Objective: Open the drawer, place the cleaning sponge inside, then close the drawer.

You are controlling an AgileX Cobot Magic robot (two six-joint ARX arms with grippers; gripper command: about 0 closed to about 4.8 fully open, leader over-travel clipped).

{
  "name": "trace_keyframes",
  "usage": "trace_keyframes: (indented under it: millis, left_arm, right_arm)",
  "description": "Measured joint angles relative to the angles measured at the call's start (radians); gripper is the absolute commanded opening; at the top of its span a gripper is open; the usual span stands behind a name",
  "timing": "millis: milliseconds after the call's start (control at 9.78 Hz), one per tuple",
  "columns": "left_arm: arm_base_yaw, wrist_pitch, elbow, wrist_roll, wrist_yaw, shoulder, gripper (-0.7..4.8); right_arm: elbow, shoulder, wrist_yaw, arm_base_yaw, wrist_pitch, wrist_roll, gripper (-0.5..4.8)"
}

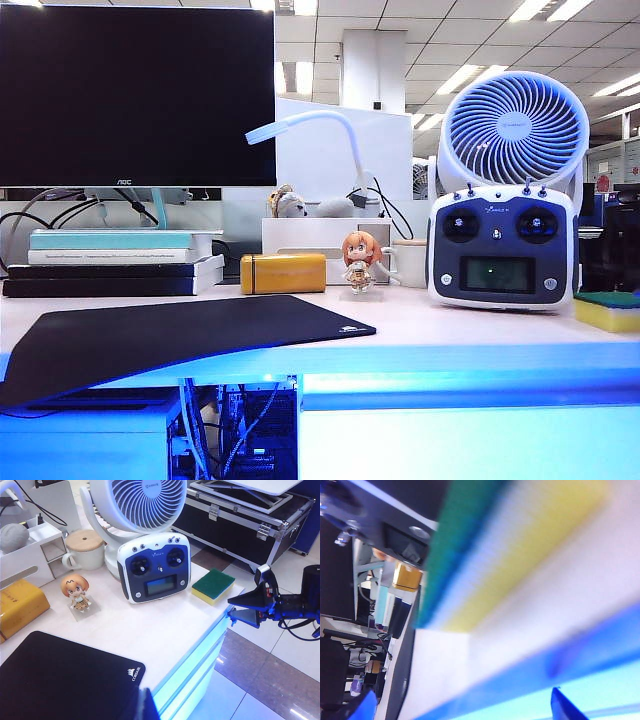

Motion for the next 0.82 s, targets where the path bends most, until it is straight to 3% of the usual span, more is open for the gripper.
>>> trace_keyframes:
  millis: [307, 818]
  left_arm:
    - [0.0, 0.0, 0.0, 0.0, 0.0, 0.0, -0.05]
    - [0.0, 0.0, 0.0, 0.0, 0.0, 0.0, -0.05]
  right_arm:
    - [0.1, 0.07, 0.029, 0.003, -0.024, 0.011, 4.79]
    - [0.102, 0.071, 0.031, 0.004, -0.016, 0.007, 4.79]
